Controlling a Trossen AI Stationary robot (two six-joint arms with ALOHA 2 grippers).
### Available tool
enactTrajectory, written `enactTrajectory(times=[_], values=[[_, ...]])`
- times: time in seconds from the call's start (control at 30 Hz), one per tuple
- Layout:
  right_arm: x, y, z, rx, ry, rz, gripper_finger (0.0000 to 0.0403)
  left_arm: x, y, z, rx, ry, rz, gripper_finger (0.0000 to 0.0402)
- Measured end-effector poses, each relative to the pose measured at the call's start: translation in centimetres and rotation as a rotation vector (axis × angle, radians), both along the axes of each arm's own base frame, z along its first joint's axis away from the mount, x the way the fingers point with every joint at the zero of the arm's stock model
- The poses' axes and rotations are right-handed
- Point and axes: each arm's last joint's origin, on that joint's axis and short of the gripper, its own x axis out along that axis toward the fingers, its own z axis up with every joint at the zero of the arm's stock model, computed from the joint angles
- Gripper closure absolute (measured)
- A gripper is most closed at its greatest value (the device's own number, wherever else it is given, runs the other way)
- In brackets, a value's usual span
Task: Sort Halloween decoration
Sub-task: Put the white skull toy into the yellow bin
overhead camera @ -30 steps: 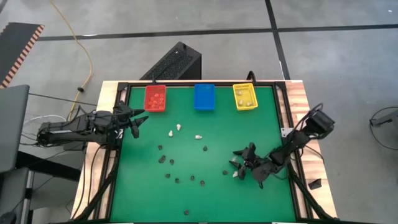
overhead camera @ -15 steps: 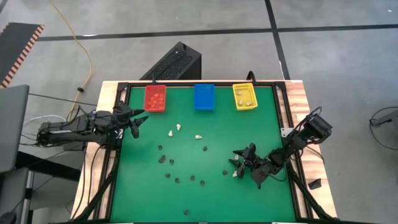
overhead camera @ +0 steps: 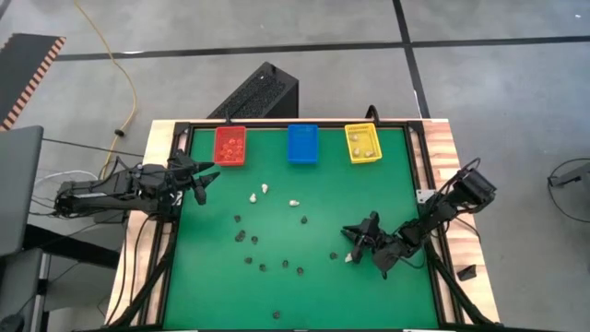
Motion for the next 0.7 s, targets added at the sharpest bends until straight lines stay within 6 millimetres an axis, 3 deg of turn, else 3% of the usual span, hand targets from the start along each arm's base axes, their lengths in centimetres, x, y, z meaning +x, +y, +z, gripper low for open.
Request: enactTrajectory(times=[0.23,0.7], values=[[0.2,-0.1,0.7,-0.014,-0.022,-0.003,0.0331,0.0,0.0,0.0,0.0,0.0,0.0,0.0233],[1.3,-2.9,5.5,-0.176,-0.04,-0.01,0.0365,0.0,0.0,0.0,0.0,0.0,0.0,0.0233]])
